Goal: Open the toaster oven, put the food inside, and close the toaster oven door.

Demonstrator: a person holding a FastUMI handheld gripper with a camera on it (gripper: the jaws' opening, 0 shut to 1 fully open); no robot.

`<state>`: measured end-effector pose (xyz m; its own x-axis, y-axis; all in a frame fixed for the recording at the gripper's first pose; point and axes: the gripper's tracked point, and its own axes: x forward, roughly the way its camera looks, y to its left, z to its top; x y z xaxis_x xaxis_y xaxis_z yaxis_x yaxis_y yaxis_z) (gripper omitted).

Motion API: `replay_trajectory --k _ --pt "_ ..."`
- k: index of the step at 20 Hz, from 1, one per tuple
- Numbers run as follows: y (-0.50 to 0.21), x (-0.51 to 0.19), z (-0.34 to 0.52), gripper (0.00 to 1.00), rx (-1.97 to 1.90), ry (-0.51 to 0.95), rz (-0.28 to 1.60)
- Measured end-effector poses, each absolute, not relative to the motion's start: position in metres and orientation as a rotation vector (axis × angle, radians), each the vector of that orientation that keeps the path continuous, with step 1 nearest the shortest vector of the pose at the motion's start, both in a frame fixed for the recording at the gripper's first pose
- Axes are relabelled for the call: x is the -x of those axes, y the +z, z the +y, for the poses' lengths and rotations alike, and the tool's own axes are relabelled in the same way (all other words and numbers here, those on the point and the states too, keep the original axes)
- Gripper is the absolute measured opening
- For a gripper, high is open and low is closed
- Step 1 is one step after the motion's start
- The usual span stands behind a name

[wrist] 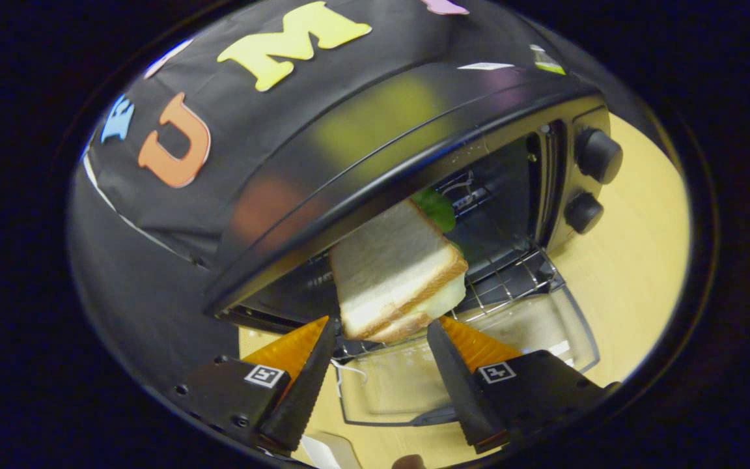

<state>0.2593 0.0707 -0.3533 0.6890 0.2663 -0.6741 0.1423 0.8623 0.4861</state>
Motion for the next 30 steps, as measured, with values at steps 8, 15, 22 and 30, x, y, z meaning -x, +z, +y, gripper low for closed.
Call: replay_trajectory --k 8,15,22,30 --pt "-0.312 -0.210 0.066 0.97 -0.285 0.125 0.742" --pt "-0.297 -0.150 0.060 0.98 -0.195 0.119 0.669" --pt "-0.368 -0.116 0.054 0.98 -0.128 0.083 0.712" --pt "-0.440 -0.129 0.047 0.98 -0.064 0.037 0.772"
